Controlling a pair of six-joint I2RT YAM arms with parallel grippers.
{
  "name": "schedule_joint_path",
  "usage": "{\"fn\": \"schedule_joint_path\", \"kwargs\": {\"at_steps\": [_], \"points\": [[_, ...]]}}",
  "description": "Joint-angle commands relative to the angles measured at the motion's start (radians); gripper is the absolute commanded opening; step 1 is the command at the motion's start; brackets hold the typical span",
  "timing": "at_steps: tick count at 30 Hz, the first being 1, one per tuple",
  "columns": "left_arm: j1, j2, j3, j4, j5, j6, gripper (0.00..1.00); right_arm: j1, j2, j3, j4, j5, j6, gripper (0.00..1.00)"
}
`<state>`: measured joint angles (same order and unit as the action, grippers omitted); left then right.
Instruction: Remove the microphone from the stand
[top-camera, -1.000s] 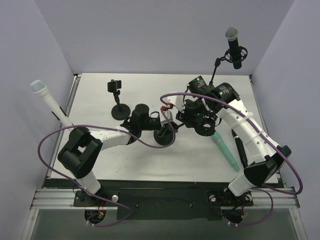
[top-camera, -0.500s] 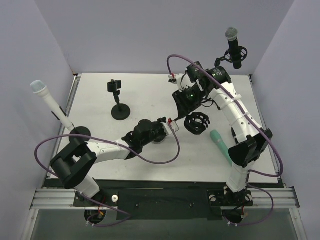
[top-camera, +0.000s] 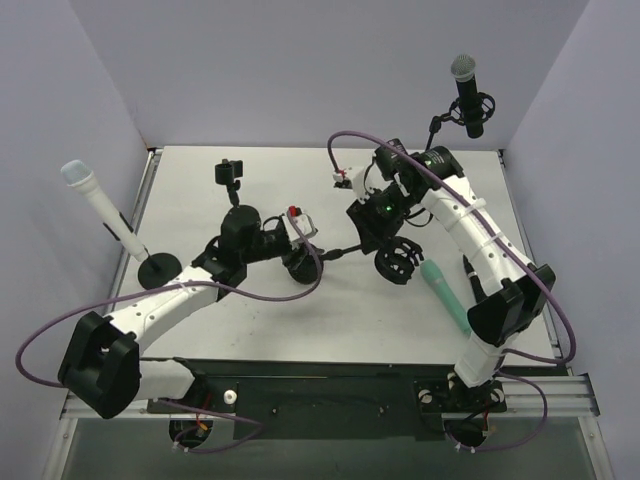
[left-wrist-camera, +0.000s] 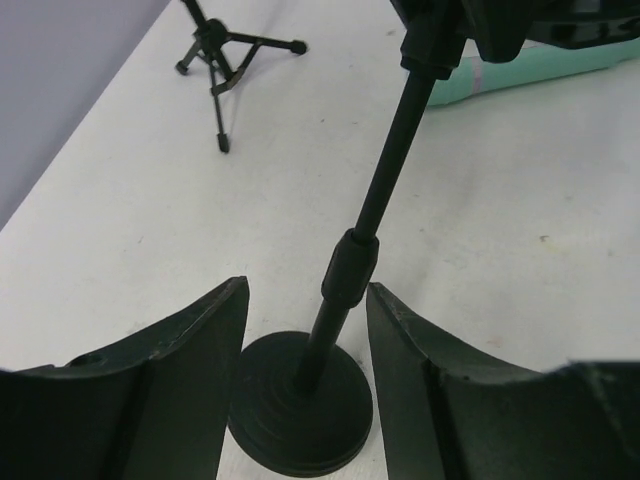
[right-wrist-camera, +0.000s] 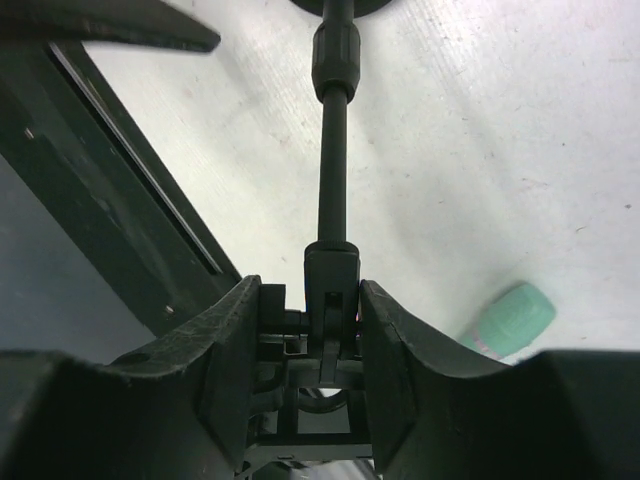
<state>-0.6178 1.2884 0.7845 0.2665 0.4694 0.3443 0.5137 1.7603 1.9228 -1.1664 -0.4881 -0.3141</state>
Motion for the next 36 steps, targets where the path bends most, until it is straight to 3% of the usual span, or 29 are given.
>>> {"fn": "schedule_joint_path", "kwargs": {"at_steps": [1, 7, 10, 15, 17, 18, 19, 20, 21, 23, 24, 25, 26, 27, 28, 31, 32, 35, 36], "points": [[0.058, 0.029, 0.097, -0.177, 0.389, -0.024, 0.61, 0.057, -0.12, -0.094, -0.016, -0.024, -0.308, 0.0], [0.064, 0.201, 0.211, -0.26, 0.547, 0.068, 0.61, 0.127, -0.211, -0.235, 0.06, 0.06, -0.468, 0.0], [0.047, 0.267, 0.255, -0.358, 0.589, 0.122, 0.6, 0.14, -0.216, -0.24, 0.085, 0.077, -0.467, 0.0], [0.018, 0.305, 0.214, -0.302, 0.575, 0.122, 0.5, 0.143, -0.205, -0.223, 0.114, 0.089, -0.431, 0.0], [0.013, 0.307, 0.203, -0.282, 0.563, 0.11, 0.38, 0.141, -0.202, -0.226, 0.122, 0.092, -0.411, 0.0], [0.013, 0.304, 0.197, -0.247, 0.545, 0.098, 0.25, 0.143, -0.2, -0.228, 0.131, 0.097, -0.386, 0.0], [0.012, 0.295, 0.181, -0.207, 0.525, 0.067, 0.18, 0.14, -0.199, -0.226, 0.139, 0.095, -0.366, 0.0], [0.01, 0.286, 0.17, -0.19, 0.478, 0.059, 0.02, 0.137, -0.194, -0.217, 0.148, 0.097, -0.3, 0.0], [0.006, 0.258, 0.141, -0.146, 0.43, 0.039, 0.0, 0.125, -0.185, -0.206, 0.151, 0.098, -0.263, 0.0], [-0.031, 0.194, 0.069, -0.014, 0.188, 0.001, 0.0, 0.094, -0.135, -0.154, 0.149, 0.097, -0.085, 0.0], [-0.06, 0.168, 0.033, 0.06, -0.126, -0.002, 0.0, 0.077, -0.115, -0.115, 0.139, 0.098, 0.061, 0.0], [-0.141, 0.12, -0.06, 0.208, -0.272, 0.046, 0.0, 0.039, -0.073, -0.09, 0.125, 0.085, 0.119, 0.0], [-0.176, 0.112, -0.152, 0.314, -0.508, 0.135, 0.0, 0.02, -0.059, -0.067, 0.107, 0.032, 0.236, 0.0], [-0.231, 0.112, -0.18, 0.476, -0.567, 0.183, 0.0, -0.018, -0.038, -0.065, 0.103, 0.002, 0.286, 0.0], [-0.256, 0.118, -0.209, 0.538, -0.636, 0.217, 0.0, -0.027, -0.032, -0.07, 0.103, -0.032, 0.376, 0.0], [-0.258, 0.129, -0.174, 0.444, -0.643, 0.148, 0.0, -0.035, -0.032, -0.081, 0.091, -0.064, 0.368, 0.0], [-0.254, 0.124, -0.156, 0.353, -0.571, 0.116, 0.0, -0.035, -0.028, -0.079, 0.079, -0.078, 0.348, 0.0], [-0.224, 0.072, -0.117, 0.171, -0.283, 0.075, 0.45, -0.032, -0.031, -0.074, 0.068, -0.069, 0.25, 0.0], [-0.206, 0.039, -0.108, 0.107, -0.226, 0.043, 0.53, -0.03, -0.033, -0.071, 0.067, -0.064, 0.224, 0.0]]}}
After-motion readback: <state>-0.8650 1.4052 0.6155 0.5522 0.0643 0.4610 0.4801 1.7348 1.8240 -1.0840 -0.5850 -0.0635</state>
